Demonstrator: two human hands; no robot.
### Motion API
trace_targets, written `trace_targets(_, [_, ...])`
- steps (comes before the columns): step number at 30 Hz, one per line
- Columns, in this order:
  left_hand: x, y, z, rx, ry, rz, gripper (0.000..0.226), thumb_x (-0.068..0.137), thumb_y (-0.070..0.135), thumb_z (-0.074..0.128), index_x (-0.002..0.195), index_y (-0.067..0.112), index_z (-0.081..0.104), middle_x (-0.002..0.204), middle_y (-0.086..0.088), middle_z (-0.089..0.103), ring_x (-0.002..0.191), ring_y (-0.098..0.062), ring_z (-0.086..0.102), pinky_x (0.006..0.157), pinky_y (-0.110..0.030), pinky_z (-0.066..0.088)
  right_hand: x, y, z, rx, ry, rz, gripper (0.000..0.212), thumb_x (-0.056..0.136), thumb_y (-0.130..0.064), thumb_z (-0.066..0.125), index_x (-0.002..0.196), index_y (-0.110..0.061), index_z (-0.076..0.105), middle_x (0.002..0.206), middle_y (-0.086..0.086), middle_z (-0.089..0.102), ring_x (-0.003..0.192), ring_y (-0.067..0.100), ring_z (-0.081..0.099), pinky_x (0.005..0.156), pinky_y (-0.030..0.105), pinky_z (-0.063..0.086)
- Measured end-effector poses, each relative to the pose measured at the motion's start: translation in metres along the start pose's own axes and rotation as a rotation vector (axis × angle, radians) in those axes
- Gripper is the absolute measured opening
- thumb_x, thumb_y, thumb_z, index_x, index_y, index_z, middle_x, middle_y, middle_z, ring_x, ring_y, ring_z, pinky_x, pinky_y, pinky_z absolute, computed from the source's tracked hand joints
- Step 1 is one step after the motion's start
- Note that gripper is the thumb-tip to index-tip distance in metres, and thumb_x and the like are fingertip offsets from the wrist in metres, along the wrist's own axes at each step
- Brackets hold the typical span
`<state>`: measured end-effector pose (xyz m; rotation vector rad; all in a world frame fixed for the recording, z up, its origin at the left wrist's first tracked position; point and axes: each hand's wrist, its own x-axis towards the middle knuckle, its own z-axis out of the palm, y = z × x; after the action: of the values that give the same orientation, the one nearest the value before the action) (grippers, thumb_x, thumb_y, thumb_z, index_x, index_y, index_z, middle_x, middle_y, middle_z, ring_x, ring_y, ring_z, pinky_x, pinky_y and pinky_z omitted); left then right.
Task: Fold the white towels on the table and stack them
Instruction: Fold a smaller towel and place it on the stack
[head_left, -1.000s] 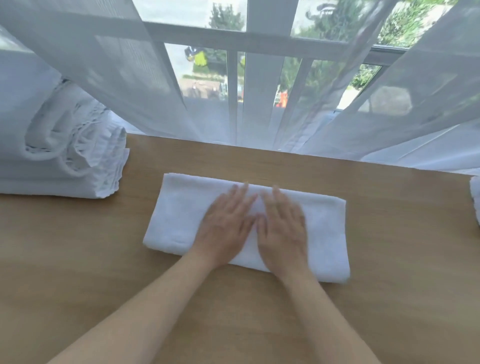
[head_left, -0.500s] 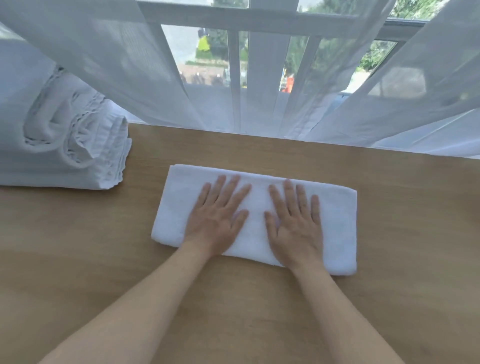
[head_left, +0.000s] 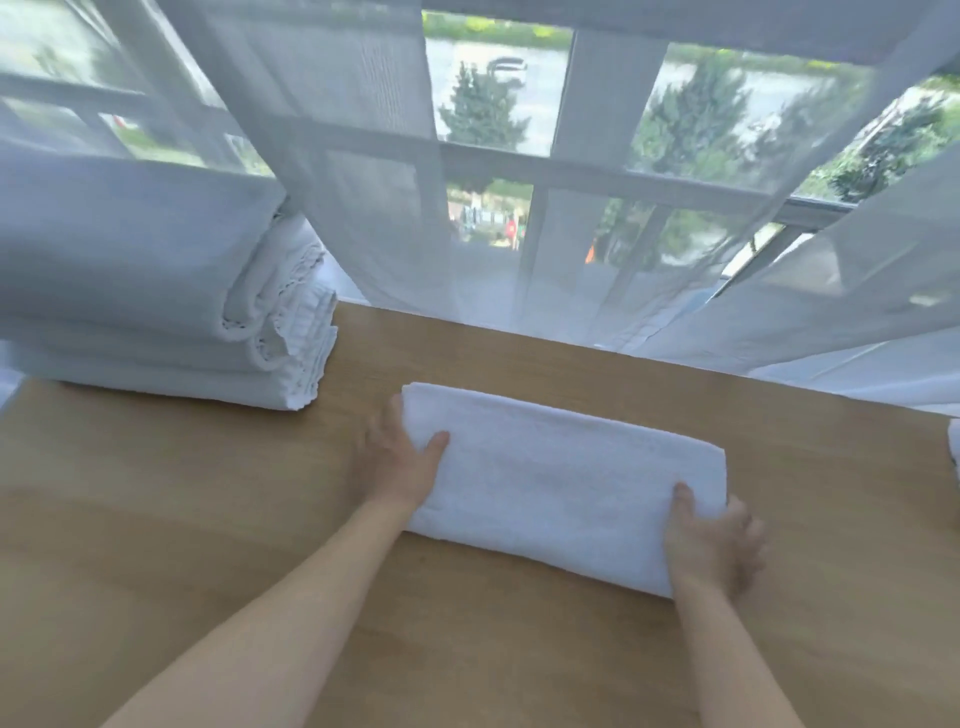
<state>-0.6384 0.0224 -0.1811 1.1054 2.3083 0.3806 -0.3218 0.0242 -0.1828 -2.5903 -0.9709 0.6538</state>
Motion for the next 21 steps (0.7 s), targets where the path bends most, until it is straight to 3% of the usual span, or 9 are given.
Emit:
trace_targets(2, [0.000,0.004,-0.009,-0.322,-0.074,-0.213,0.083,0.080,0.054,0.078,0.141,0.016,0.037,0.132,-0.002,0.055,0.112,-0.028,0.057,0.084,-0.033,0.042,0.000,-0.001,-0.002,0.066,-0.070,0.052,0.059,0.094,-0.047,0.062,0.129,-0.001,0.051,0.129,0.027,0.055,0.119,0.046,0.053,0.099,0.051,0.042])
trace_targets(5, [0.004,0.004,-0.028,-0.463,-0.308,-0.312,0.064,0.074,0.053,0.084,0.112,0.010,0.056,0.117,0.000,0.064,0.099,-0.022,0.065,0.085,-0.035,0.052,-0.005,-0.005,-0.013,0.112,-0.115,-0.014,0.046,0.095,-0.047,0.060,0.118,-0.006,0.055,0.118,0.026,0.062,0.107,0.045,0.058,0.094,0.050,0.045])
trace_targets(7, [0.002,0.000,-0.044,-0.521,-0.424,-0.236,0.049,0.070,0.052,0.087,0.093,0.019,0.058,0.106,-0.001,0.070,0.089,-0.017,0.067,0.088,-0.037,0.056,-0.017,-0.012,-0.025,0.142,-0.095,-0.067,0.050,0.094,-0.049,0.061,0.126,-0.010,0.055,0.128,0.024,0.060,0.115,0.045,0.057,0.098,0.050,0.041])
trace_targets(10, [-0.007,-0.005,-0.088,-0.545,-0.531,-0.041,0.060,0.063,0.063,0.084,0.108,0.027,0.067,0.104,0.006,0.075,0.098,-0.015,0.072,0.092,-0.038,0.057,-0.047,-0.026,-0.045,0.221,-0.031,-0.100,0.059,0.091,-0.050,0.068,0.133,-0.011,0.056,0.135,0.023,0.058,0.121,0.044,0.055,0.106,0.052,0.038])
trace_targets(14, [-0.017,-0.027,-0.181,-0.587,-0.558,0.252,0.048,0.071,0.059,0.084,0.111,0.036,0.070,0.097,0.019,0.076,0.088,0.000,0.072,0.071,-0.019,0.058,-0.103,-0.052,-0.076,0.309,0.038,-0.146,0.053,0.089,-0.046,0.072,0.117,-0.002,0.065,0.113,0.029,0.067,0.107,0.044,0.062,0.097,0.053,0.045])
trace_targets(17, [-0.014,-0.061,-0.266,-0.682,-0.587,0.399,0.038,0.074,0.052,0.086,0.107,0.035,0.074,0.102,0.011,0.078,0.092,-0.009,0.075,0.067,-0.019,0.057,-0.166,-0.088,-0.085,0.354,0.106,-0.261,0.063,0.077,-0.062,0.068,0.100,-0.004,0.069,0.087,0.025,0.069,0.082,0.032,0.066,0.079,0.038,0.051])
trace_targets(19, [0.000,-0.085,-0.323,-0.701,-0.506,0.436,0.026,0.074,0.047,0.087,0.096,0.037,0.078,0.094,0.008,0.079,0.085,-0.010,0.076,0.062,-0.019,0.057,-0.212,-0.119,-0.083,0.369,0.111,-0.296,0.069,0.067,-0.072,0.053,0.091,-0.009,0.068,0.076,0.018,0.065,0.074,0.029,0.061,0.070,0.036,0.047])
trace_targets(21, [0.024,-0.106,-0.378,-0.688,-0.345,0.438,0.017,0.073,0.050,0.085,0.087,0.048,0.076,0.084,0.015,0.077,0.073,-0.003,0.074,0.053,-0.014,0.052,-0.251,-0.155,-0.074,0.371,0.062,-0.289,0.067,0.066,-0.077,0.050,0.085,-0.014,0.065,0.074,0.007,0.065,0.073,0.029,0.060,0.068,0.039,0.042])
